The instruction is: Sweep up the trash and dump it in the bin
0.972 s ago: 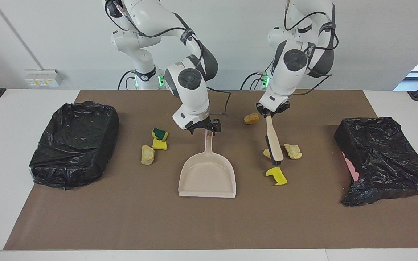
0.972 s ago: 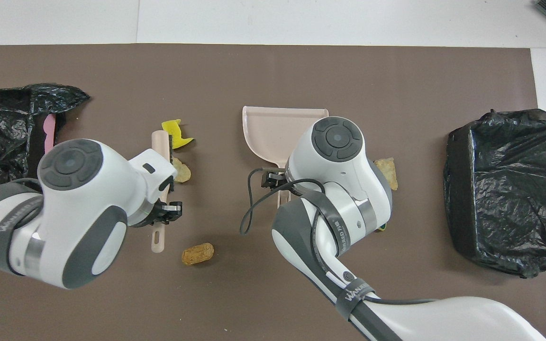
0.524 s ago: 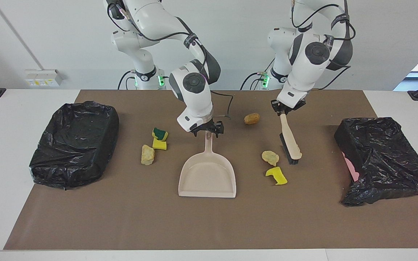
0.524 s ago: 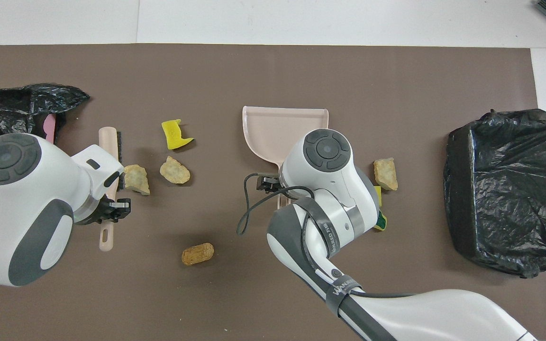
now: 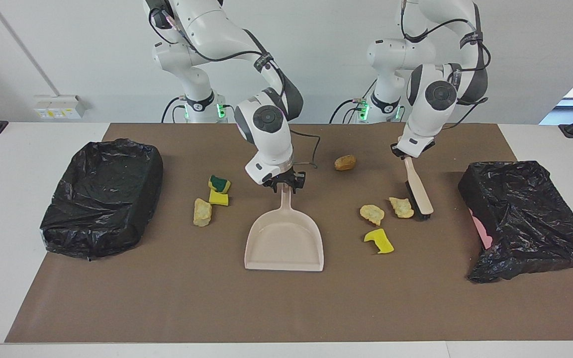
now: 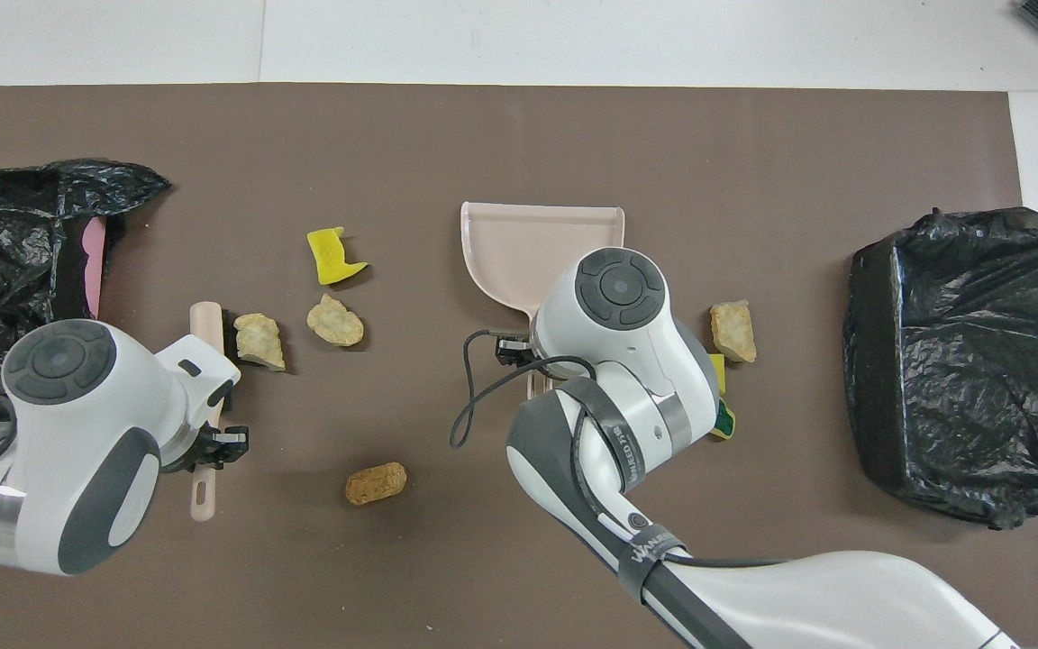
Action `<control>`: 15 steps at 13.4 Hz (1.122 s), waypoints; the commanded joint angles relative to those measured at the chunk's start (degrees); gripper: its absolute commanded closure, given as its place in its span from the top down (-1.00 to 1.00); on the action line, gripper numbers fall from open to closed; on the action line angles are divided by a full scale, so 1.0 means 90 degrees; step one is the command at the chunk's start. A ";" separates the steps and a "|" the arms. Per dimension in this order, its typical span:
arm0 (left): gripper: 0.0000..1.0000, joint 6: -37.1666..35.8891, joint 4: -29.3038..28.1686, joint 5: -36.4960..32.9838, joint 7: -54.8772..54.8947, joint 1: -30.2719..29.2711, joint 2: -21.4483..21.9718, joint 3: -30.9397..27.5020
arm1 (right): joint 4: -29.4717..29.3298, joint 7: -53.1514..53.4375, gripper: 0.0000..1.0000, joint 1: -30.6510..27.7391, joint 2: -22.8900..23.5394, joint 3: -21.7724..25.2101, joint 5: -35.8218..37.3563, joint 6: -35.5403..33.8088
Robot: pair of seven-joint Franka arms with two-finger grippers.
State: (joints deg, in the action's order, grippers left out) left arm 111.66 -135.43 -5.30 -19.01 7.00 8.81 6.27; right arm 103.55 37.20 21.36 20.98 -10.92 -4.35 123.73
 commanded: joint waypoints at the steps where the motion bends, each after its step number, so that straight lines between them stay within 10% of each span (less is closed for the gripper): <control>1: -1.00 0.0570 -0.0303 -0.0076 -0.0046 0.0304 0.0106 0.0016 | 0.0018 0.0193 -1.00 0.0010 -0.0036 0.0002 0.0646 0.0051; 6: -1.00 0.0912 -0.0264 0.0762 0.0023 0.1027 -0.0100 0.0026 | -0.0021 -0.2897 -1.00 -0.0507 -0.0308 -0.0008 0.0737 0.0013; 15: -1.00 0.0903 -0.0215 0.1214 0.0081 0.1233 -0.0110 -0.0013 | 0.0359 -0.8004 -1.00 -0.1123 -0.1764 -0.0008 0.0717 -0.2496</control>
State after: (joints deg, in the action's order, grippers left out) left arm 119.31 -137.03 4.48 -19.06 18.02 7.76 6.63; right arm 103.62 -25.47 12.47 7.84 -10.48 1.74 102.44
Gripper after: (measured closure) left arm 0.744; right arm 0.670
